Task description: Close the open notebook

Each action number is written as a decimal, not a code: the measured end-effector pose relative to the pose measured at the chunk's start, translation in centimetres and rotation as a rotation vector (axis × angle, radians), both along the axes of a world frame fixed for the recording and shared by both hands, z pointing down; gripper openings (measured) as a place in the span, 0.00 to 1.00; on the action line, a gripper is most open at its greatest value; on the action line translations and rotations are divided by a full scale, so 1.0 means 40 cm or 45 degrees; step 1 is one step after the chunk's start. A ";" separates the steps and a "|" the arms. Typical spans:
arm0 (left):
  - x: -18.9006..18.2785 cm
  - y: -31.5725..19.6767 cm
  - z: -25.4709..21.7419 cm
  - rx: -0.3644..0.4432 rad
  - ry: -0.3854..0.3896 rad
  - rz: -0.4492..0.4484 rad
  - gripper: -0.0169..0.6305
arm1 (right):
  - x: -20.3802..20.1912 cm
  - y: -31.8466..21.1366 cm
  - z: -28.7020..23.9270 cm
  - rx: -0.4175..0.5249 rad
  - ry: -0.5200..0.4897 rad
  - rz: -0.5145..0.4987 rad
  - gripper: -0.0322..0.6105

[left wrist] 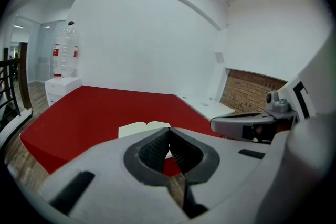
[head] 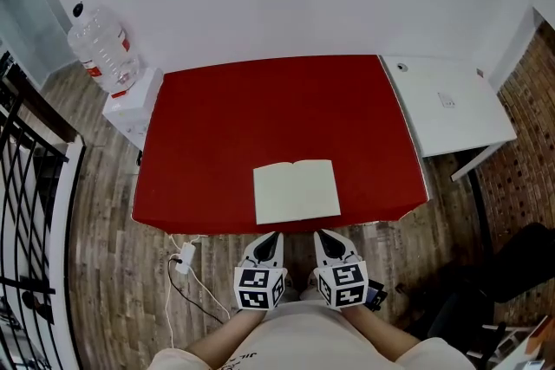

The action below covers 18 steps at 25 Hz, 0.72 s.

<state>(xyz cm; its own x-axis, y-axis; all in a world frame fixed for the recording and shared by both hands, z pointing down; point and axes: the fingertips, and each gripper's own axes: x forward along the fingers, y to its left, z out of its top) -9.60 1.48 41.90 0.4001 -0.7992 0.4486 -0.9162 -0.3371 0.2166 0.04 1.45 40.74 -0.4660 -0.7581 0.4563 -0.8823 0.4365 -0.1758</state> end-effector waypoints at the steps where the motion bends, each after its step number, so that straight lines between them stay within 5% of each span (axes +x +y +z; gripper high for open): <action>1: 0.004 -0.005 -0.001 0.000 0.001 -0.005 0.03 | 0.005 -0.008 0.000 -0.001 0.002 -0.007 0.06; 18: 0.010 -0.058 0.020 -0.026 -0.011 -0.061 0.03 | 0.009 -0.075 0.017 -0.023 0.012 -0.071 0.06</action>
